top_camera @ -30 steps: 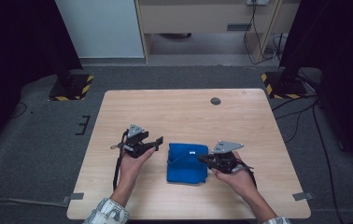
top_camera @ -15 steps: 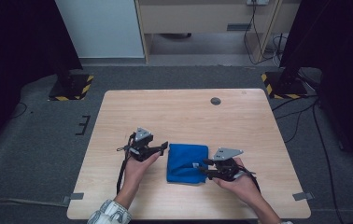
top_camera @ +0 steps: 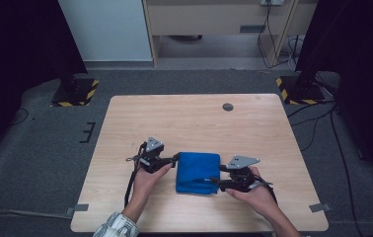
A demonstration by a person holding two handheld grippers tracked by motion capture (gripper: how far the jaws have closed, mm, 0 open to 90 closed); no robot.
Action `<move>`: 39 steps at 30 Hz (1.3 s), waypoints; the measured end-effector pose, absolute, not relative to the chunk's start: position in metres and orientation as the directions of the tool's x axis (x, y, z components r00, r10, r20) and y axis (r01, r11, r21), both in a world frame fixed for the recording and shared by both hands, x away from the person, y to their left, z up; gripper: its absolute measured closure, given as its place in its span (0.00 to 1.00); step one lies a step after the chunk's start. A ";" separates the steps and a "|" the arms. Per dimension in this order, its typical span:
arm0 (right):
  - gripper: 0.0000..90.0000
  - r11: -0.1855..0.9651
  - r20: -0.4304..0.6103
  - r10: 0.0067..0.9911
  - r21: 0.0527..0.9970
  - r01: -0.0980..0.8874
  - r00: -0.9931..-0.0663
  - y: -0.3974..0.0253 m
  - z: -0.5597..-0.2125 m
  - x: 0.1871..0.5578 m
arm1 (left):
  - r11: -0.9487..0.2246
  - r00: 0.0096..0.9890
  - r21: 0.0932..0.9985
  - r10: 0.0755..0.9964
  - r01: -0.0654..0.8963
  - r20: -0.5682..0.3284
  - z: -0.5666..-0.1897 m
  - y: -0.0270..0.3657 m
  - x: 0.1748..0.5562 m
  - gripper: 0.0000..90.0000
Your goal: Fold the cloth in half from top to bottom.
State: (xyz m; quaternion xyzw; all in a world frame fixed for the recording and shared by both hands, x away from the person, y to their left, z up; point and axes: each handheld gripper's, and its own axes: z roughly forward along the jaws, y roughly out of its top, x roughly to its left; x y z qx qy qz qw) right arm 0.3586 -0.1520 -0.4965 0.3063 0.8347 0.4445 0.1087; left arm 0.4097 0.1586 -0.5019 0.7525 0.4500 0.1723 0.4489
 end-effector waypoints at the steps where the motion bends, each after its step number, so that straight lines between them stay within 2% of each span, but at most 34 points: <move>1: 0.42 0.412 0.090 0.613 0.811 0.415 -0.785 -0.153 -0.496 0.359 | -0.199 0.539 0.830 0.830 0.521 -0.140 -0.502 0.157 0.408 0.22; 16: 0.37 0.362 0.085 0.678 0.826 0.432 -0.730 -0.144 -0.489 0.378 | -0.323 0.600 0.799 0.798 0.507 -0.058 -0.517 0.139 0.390 0.16; 20: 0.35 0.384 0.071 0.694 0.806 0.451 -0.717 -0.140 -0.499 0.381 | -0.335 0.605 0.792 0.795 0.510 -0.053 -0.520 0.137 0.388 0.13; 23: 0.34 0.415 0.057 0.685 0.789 0.453 -0.726 -0.136 -0.507 0.378 | -0.383 0.623 0.778 0.782 0.499 -0.015 -0.524 0.135 0.381 0.12; 31: 0.30 0.495 0.017 0.639 0.756 0.428 -0.769 -0.132 -0.517 0.366 | -0.419 0.646 0.765 0.764 0.490 0.005 -0.525 0.139 0.371 0.11; 39: 0.16 0.457 0.017 0.669 0.779 0.430 -0.743 -0.137 -0.514 0.371 | -0.354 0.606 0.800 0.795 0.484 -0.015 -0.514 0.153 0.378 0.06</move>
